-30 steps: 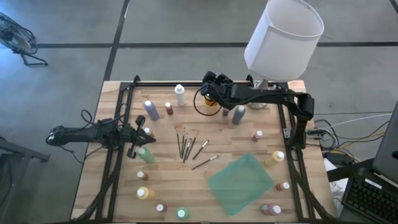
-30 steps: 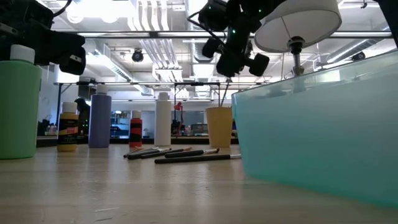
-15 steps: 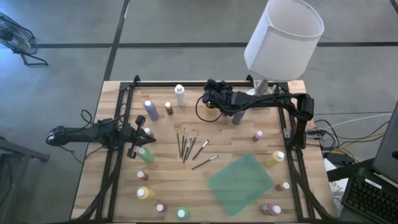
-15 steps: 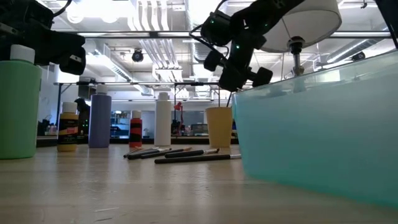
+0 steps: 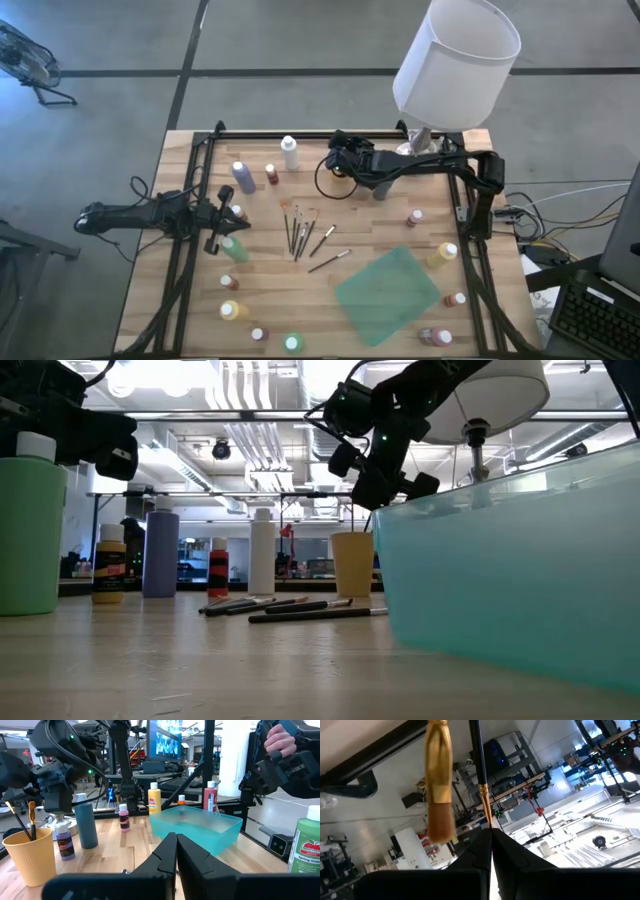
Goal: Pick & Place Paint Supplies
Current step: Put the gold paintbrush into the yellow cup, then put the silver paintbrush into the yellow cup
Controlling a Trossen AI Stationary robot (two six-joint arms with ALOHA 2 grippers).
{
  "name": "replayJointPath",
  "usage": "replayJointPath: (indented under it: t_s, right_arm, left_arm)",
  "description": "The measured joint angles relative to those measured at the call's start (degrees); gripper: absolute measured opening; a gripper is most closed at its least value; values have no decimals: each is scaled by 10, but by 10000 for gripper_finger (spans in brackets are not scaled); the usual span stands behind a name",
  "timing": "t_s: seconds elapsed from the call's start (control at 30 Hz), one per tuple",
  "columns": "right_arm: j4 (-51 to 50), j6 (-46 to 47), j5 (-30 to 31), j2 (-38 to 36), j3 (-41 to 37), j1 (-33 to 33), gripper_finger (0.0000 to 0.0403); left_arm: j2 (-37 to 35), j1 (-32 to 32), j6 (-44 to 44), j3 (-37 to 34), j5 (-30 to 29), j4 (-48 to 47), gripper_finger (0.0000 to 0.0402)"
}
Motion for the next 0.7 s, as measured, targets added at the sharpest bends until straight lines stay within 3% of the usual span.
replayJointPath:
  t_s: [0.13, 0.3, 0.5, 0.7]
  right_arm:
    - [0, 3, -17, 0, 6, 3, 29]
    - [0, 31, -26, 0, 8, 3, 85]
    - [0, 35, 4, -4, 18, 13, 151]
    - [1, 72, 22, -7, 75, 36, 185]
  left_arm:
    - [0, 0, 0, 0, 0, 0, 14]
    - [0, 0, 0, 0, 0, 0, 14]
    - [0, 0, 0, 0, 0, 0, 14]
    - [0, 0, 0, 0, 0, 0, 14]
